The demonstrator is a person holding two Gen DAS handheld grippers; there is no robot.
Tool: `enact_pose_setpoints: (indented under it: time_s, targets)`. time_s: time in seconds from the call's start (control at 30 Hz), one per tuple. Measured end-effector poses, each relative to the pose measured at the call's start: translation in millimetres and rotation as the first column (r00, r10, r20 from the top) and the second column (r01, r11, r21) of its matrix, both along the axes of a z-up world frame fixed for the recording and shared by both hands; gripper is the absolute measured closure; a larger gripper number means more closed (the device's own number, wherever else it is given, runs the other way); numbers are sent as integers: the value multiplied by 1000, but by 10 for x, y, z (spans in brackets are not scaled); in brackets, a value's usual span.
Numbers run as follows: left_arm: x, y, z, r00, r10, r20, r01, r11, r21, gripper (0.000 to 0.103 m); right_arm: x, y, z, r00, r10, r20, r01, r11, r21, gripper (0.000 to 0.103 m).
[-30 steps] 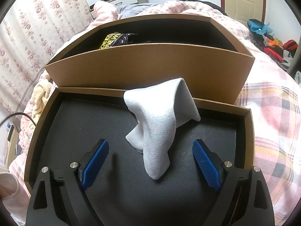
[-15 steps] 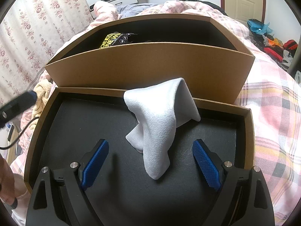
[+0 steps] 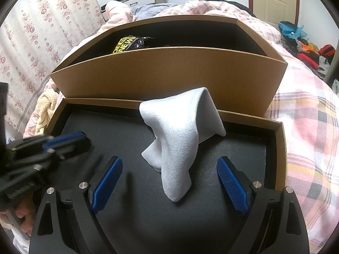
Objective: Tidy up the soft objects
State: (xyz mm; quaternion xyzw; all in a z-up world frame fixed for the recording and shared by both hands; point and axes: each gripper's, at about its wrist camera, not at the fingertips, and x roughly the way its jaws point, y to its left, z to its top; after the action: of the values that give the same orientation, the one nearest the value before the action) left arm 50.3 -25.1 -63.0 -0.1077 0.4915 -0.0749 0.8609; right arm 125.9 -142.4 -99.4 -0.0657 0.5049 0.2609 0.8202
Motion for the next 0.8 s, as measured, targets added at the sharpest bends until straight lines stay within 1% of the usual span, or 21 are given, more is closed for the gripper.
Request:
enact_pose_setpoints:
  time_s: [0.13,0.17,0.27,0.33,0.4,0.43,0.47,0.5,0.57,0.63,0.73,0.8]
  targets:
    - [4,18,43,1000,15,-19,-16,999,-41,93,-2,-10,-11,1000,3,-4,-3,1000,7,13]
    - [-5,22,73,1000,21,-12,-22,999,-44,93,-2,-18,-9,1000,3,-4,-3,1000,10,13]
    - [-53,27,196,999,36,30,-35,999,-34,93,-8,-45,2,1000,8,-4,-7,1000,26,13]
    - [-108,38,312,997,41,73,-38,998,-41,91,-28,-63,39,1000,19,-1,-19,999,46,13]
    - [-186,63,431,991,55,126,-51,998,-37,70,-50,-105,111,999,42,-3,-41,996,80,13]
    - [-234,63,502,984,70,162,-66,997,-29,37,-64,-141,167,998,55,-4,-54,993,108,13]
    - [-287,73,551,977,90,193,-87,996,-26,15,-79,-185,230,998,62,-2,-61,989,135,13]
    - [-361,72,617,963,122,242,-120,993,-22,15,-92,-224,297,998,62,6,-62,986,155,13]
    - [-472,26,736,940,137,313,-149,989,14,15,-108,-308,469,998,44,45,-51,983,176,13]
    - [-546,26,813,927,132,350,-162,985,57,15,-84,-371,661,997,15,81,-30,982,185,13]
    - [-657,29,918,898,139,418,-209,970,126,15,56,-362,919,994,-25,107,4,981,194,13]
    - [-707,17,973,883,135,450,-227,961,157,15,197,-251,998,994,-37,107,20,987,156,13]
